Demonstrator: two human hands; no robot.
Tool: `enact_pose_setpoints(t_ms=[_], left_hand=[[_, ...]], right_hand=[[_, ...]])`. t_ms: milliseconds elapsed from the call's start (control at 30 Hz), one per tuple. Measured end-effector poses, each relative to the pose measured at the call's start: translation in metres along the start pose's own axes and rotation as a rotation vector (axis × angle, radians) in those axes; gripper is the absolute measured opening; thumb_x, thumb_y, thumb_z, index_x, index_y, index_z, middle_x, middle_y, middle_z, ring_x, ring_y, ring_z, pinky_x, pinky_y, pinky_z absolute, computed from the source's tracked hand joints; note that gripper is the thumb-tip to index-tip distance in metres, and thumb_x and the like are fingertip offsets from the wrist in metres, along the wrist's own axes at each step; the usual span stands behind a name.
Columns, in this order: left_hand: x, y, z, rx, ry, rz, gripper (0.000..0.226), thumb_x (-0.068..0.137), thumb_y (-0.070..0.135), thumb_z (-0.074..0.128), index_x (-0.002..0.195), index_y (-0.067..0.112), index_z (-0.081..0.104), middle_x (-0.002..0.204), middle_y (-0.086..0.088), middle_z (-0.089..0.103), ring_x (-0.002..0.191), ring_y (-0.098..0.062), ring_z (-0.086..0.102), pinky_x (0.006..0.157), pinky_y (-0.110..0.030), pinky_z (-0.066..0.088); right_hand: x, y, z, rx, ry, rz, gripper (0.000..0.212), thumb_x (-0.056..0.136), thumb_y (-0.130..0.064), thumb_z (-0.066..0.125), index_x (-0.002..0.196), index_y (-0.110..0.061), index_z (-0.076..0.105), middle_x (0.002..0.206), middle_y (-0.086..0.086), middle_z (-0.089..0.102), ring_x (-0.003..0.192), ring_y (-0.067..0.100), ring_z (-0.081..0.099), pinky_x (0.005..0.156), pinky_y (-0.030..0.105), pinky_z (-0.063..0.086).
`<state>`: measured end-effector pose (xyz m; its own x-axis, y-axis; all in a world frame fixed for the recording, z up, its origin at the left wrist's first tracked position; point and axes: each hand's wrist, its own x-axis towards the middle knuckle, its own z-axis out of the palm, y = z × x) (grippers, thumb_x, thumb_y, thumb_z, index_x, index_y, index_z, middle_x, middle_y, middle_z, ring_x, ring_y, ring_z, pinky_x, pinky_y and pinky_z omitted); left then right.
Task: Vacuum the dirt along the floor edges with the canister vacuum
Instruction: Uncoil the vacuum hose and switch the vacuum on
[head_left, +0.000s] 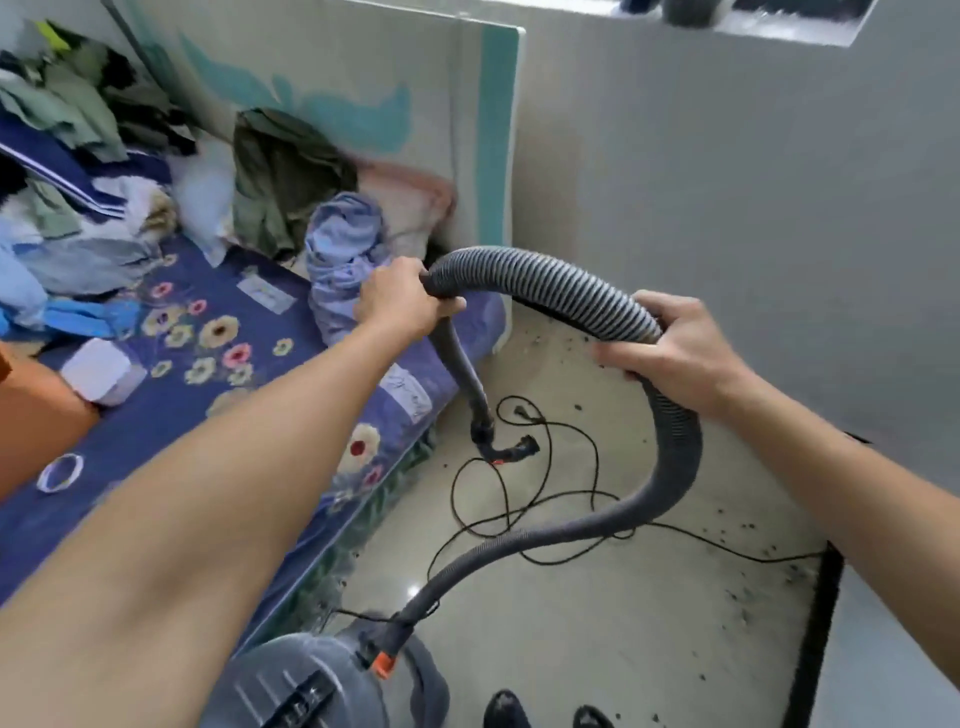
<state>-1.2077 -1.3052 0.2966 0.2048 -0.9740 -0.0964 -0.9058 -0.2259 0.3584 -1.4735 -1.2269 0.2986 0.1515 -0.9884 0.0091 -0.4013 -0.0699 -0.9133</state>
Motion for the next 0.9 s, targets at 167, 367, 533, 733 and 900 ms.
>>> enact_pose_setpoints(t_ms=[167,367,533,733,900], left_hand=[[0.026,0.023,0.067,-1.157,-0.503,-0.448,0.036,0.095,0.007,0.032,0.124,-0.008,0.047,0.097,-0.029,0.062,0.061,-0.033,0.069,0.051,-0.04,0.057],[0.052,0.077,0.099,-1.378,-0.492,-0.491,0.011,0.086,0.007,0.056,0.093,0.004,0.048,0.076,-0.017,0.05,0.043,-0.024,0.058,0.048,-0.029,0.052],[0.087,0.102,0.091,-1.009,-0.475,-0.215,0.01,0.076,-0.01,0.058,0.075,-0.002,0.052,0.059,-0.017,0.051,0.036,-0.019,0.053,0.042,-0.026,0.049],[0.135,0.143,0.073,-0.603,-0.661,0.111,0.019,0.077,-0.011,0.06,0.089,0.003,0.055,0.061,-0.015,0.053,0.047,-0.023,0.055,0.046,-0.028,0.052],[0.173,0.147,0.068,-0.507,-0.828,0.18,0.033,0.073,-0.011,0.066,0.101,0.006,0.065,0.077,-0.014,0.056,0.056,-0.018,0.06,0.049,-0.025,0.051]], right_hand=[[-0.014,0.038,0.018,-0.135,0.094,0.022,0.025,0.07,-0.025,0.082,0.086,-0.022,0.064,0.073,-0.004,0.061,0.061,0.011,0.058,0.055,0.034,0.051],[-0.044,0.101,0.043,-0.087,-0.11,0.209,0.044,0.077,-0.068,0.062,0.098,-0.029,0.061,0.079,-0.008,0.062,0.069,0.006,0.058,0.069,0.038,0.052],[-0.007,0.155,-0.004,-0.175,-0.065,0.488,0.062,0.082,-0.073,0.051,0.11,-0.02,0.067,0.102,-0.004,0.07,0.099,0.015,0.065,0.091,0.037,0.051],[0.161,0.163,-0.039,-0.516,0.025,0.256,0.091,0.076,-0.039,0.078,0.15,-0.031,0.025,0.138,0.005,0.048,0.124,0.025,0.048,0.096,0.04,0.046],[0.286,0.163,-0.047,-0.46,-0.094,0.204,0.083,0.069,-0.033,0.081,0.141,-0.035,0.041,0.139,0.0,0.049,0.126,0.023,0.048,0.1,0.041,0.045]])
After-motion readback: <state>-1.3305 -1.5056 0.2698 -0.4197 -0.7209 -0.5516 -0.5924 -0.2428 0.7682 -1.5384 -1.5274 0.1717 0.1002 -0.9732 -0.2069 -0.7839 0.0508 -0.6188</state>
